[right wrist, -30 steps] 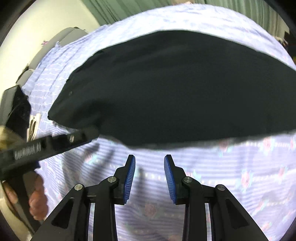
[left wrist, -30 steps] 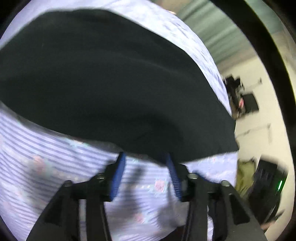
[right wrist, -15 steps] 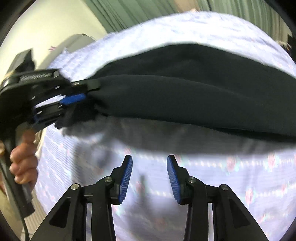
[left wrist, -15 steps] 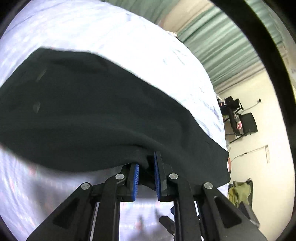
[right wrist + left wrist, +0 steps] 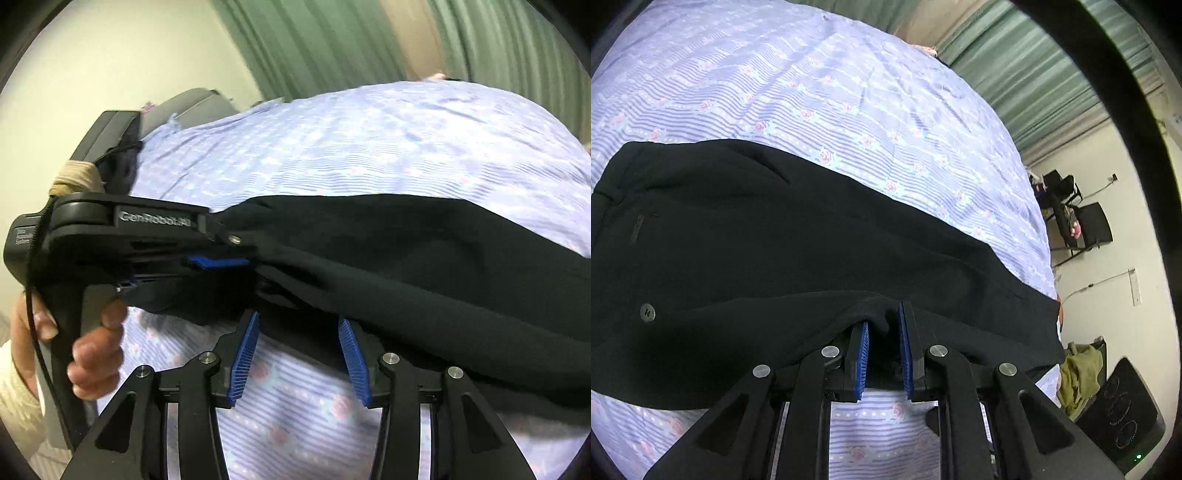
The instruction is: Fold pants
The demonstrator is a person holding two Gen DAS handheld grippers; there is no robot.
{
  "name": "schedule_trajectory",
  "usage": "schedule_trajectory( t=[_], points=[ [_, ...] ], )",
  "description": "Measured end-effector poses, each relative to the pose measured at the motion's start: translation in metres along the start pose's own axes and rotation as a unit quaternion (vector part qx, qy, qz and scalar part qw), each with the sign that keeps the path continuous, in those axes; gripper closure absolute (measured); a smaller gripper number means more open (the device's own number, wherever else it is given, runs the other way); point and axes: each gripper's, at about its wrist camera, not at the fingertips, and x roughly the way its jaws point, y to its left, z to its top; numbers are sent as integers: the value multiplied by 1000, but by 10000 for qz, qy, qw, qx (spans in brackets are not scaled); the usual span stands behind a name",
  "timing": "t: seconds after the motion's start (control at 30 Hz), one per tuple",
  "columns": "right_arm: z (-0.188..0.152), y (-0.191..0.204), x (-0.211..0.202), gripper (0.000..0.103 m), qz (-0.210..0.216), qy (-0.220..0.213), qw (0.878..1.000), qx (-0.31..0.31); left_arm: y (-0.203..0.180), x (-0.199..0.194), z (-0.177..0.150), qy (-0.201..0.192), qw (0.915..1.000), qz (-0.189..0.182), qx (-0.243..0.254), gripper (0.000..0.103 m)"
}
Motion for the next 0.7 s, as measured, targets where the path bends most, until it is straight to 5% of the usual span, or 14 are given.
schedule_trajectory(
  t=[0.23,0.33,0.53,0.7],
  points=[
    [9,20,10,57,280,70,9985,-463,10,-11,-8,26,9999,-106,86,86],
    [12,13,-1,57,448,18,9984,-337,10,-12,-9,9,9999,-128,92,86],
    [10,-11,-2,57,120,34,9999,-54,11,-9,-7,38,9998,-193,96,86],
    [10,-11,22,57,445,426,9981,65,19,-13,-1,97,9996,-256,3,86]
  ],
)
